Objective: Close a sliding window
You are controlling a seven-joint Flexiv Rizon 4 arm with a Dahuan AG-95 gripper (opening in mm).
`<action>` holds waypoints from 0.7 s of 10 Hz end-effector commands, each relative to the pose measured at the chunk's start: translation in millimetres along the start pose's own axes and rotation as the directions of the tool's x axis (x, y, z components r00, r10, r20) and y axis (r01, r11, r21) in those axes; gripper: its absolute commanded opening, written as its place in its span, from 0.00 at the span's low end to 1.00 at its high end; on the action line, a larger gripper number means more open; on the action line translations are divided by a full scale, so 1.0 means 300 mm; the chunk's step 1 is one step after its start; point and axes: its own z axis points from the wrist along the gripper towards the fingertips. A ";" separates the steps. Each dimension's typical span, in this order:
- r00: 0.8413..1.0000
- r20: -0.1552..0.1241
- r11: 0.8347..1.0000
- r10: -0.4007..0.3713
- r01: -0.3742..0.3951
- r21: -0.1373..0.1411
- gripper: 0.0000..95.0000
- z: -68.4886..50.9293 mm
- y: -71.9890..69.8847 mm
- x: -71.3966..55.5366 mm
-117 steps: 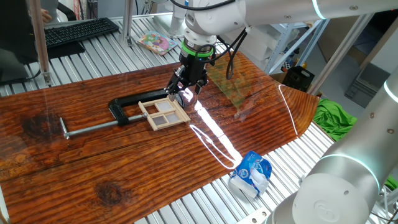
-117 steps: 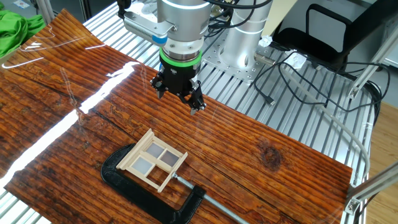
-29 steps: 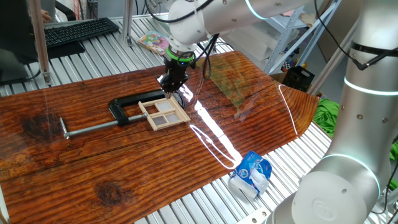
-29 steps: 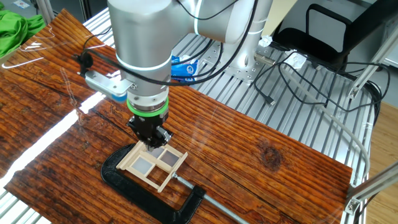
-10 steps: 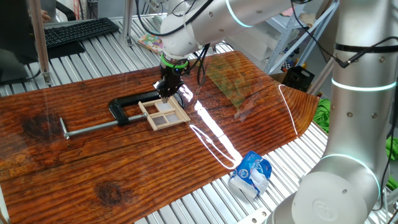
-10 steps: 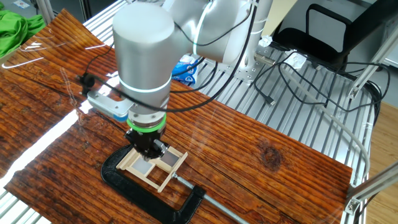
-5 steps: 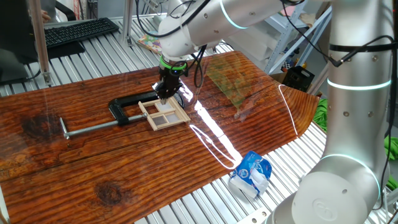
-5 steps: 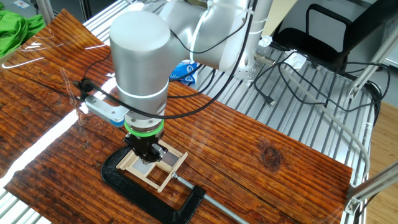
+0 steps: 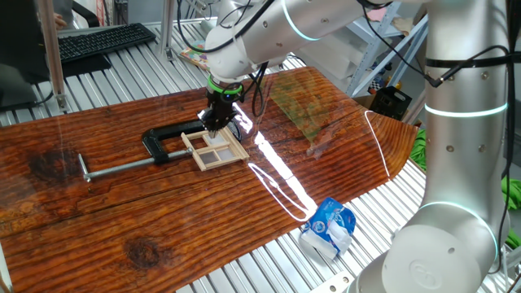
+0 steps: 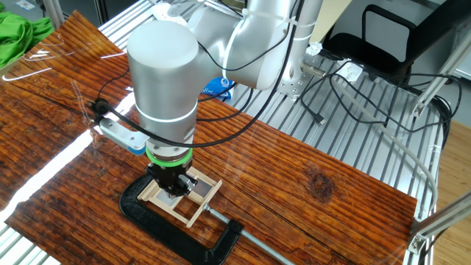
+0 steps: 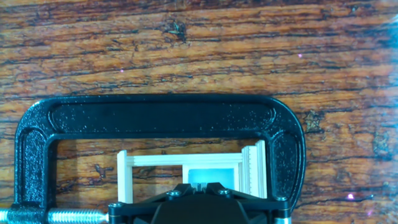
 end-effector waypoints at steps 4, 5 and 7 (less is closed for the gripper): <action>1.000 -0.003 1.000 0.004 -0.004 -0.001 0.00 0.014 0.000 -0.004; 1.000 -0.002 1.000 0.004 -0.004 -0.001 0.00 0.017 0.001 -0.004; 1.000 -0.002 1.000 0.004 -0.004 -0.001 0.00 0.020 0.001 -0.004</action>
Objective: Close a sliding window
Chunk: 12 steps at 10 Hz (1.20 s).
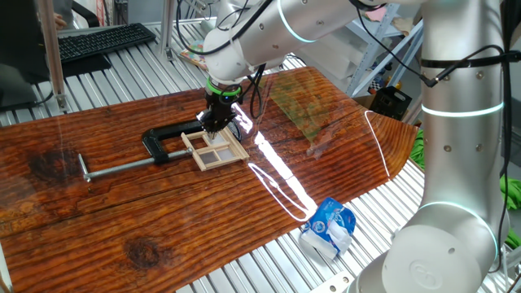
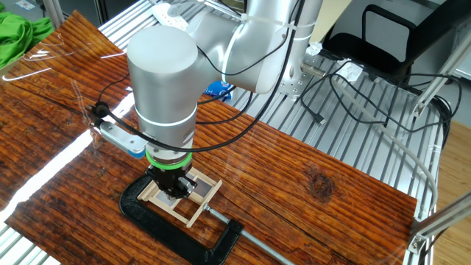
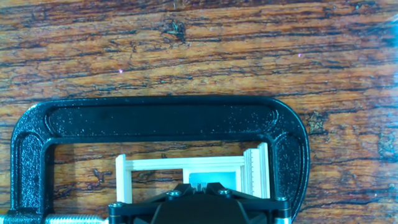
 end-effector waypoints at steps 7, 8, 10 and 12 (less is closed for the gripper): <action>1.000 0.000 1.000 0.003 -0.003 -0.002 0.00 0.012 0.000 0.001; 1.000 0.000 1.000 0.003 -0.003 -0.001 0.00 0.012 0.001 0.001; 1.000 0.001 1.000 0.005 -0.005 -0.001 0.00 0.011 0.003 0.001; 1.000 0.003 1.000 0.008 -0.008 -0.001 0.00 0.012 0.003 0.001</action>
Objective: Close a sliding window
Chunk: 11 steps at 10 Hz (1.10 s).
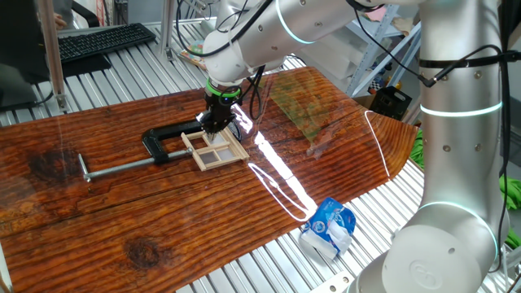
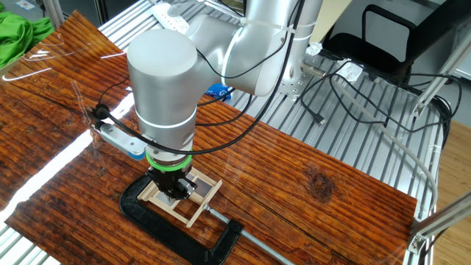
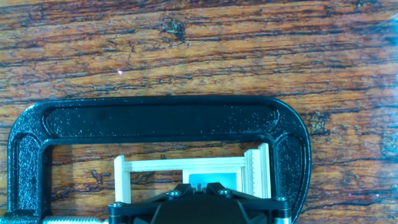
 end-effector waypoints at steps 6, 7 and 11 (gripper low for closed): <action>1.000 0.001 1.000 -0.001 0.001 0.002 0.00 0.007 0.001 -0.004; 1.000 0.001 1.000 -0.002 0.002 0.002 0.00 0.007 0.001 -0.004; 1.000 0.000 1.000 0.003 -0.003 0.003 0.00 0.005 0.001 -0.004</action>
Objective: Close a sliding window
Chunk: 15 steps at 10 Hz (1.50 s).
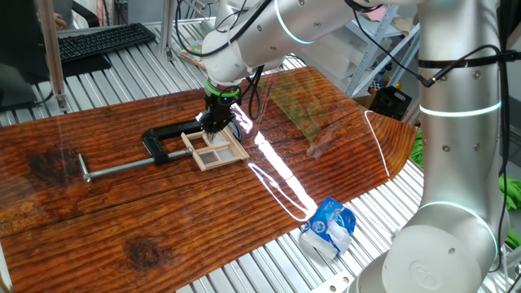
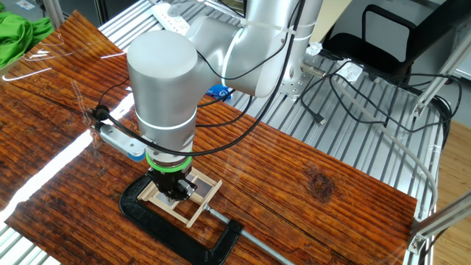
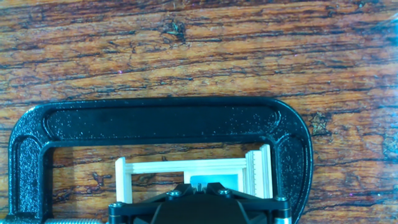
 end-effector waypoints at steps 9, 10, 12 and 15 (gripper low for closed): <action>1.000 0.001 1.000 0.015 -0.015 0.000 0.00 -0.001 0.016 0.006; 1.000 0.003 1.000 0.019 -0.019 0.000 0.00 0.001 0.019 0.007; 1.000 0.004 1.000 0.020 -0.020 0.000 0.00 0.001 0.022 0.008; 1.000 0.003 1.000 0.022 -0.022 0.000 0.00 0.000 0.026 0.010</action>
